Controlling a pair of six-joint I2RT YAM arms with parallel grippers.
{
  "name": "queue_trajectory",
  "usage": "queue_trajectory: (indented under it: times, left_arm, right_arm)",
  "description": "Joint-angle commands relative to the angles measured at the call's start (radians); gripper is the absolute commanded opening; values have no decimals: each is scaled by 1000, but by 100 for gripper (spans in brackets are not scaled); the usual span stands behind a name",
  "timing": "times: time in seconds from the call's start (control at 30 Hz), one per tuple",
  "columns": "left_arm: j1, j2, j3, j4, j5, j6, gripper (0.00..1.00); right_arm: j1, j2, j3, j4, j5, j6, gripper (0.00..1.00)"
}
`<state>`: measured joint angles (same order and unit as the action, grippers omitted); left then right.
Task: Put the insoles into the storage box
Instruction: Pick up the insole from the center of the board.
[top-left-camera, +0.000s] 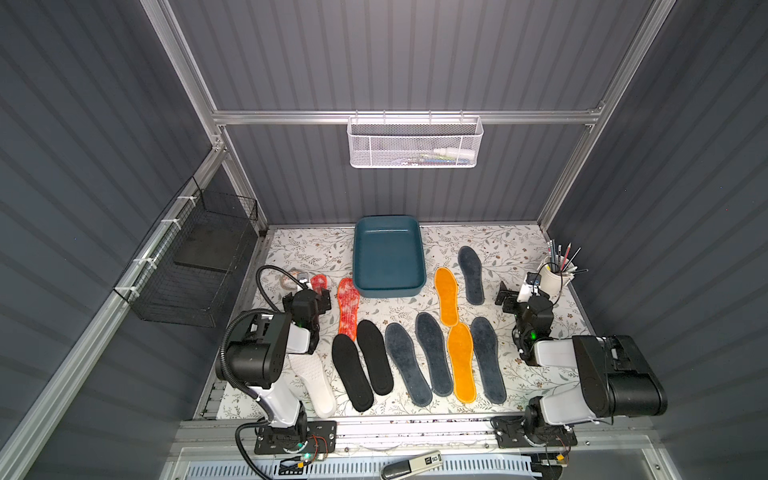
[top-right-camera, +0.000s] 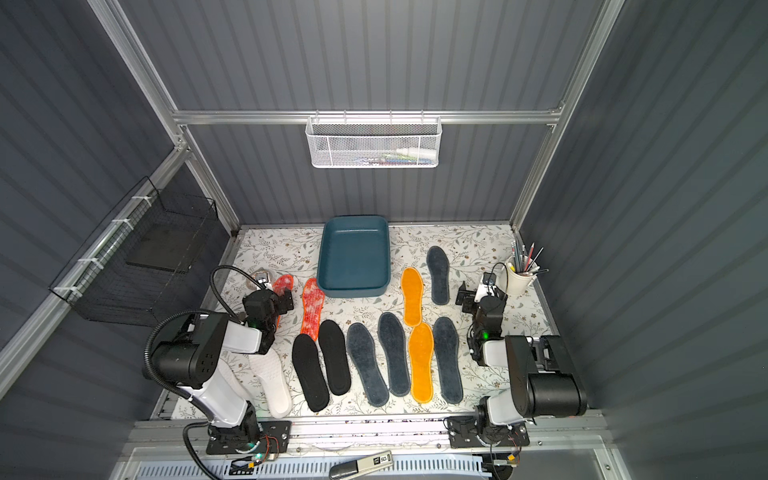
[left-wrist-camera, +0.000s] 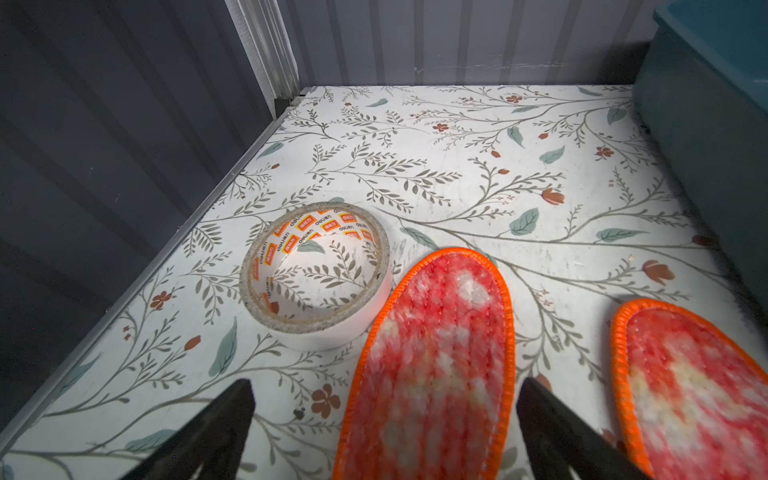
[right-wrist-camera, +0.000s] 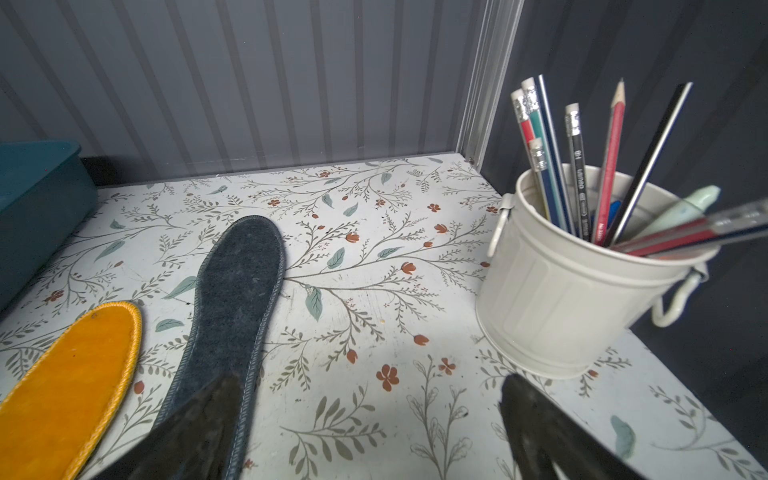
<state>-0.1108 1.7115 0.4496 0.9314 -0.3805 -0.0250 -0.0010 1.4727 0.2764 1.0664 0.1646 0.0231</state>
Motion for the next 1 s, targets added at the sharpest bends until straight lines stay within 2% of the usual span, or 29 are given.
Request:
queue_trajectory:
  times: [0.0, 0.7, 0.77, 0.87, 0.9, 0.97]
  left_arm:
    - [-3, 9, 6, 20, 10, 21, 100]
    - [8, 5, 1, 28, 26, 16, 100]
    - [-5, -36, -10, 26, 23, 37, 100]
    - [-82, -193, 46, -195, -103, 72, 100]
    - [-94, -247, 95, -323, -118, 46, 100]
    - [-96, -333, 211, -582, -112, -59, 100]
  right_arm:
    - [-6, -4, 27, -32, -12, 17, 99]
    - [-17, -9, 27, -36, -31, 23, 99]
    - [-15, -25, 21, -33, -11, 26, 99]
    - [-12, -181, 102, -304, 9, 29, 99]
    - [-7, -241, 163, -454, 24, 43, 99]
    - [0, -311, 279, -640, 17, 113, 99]
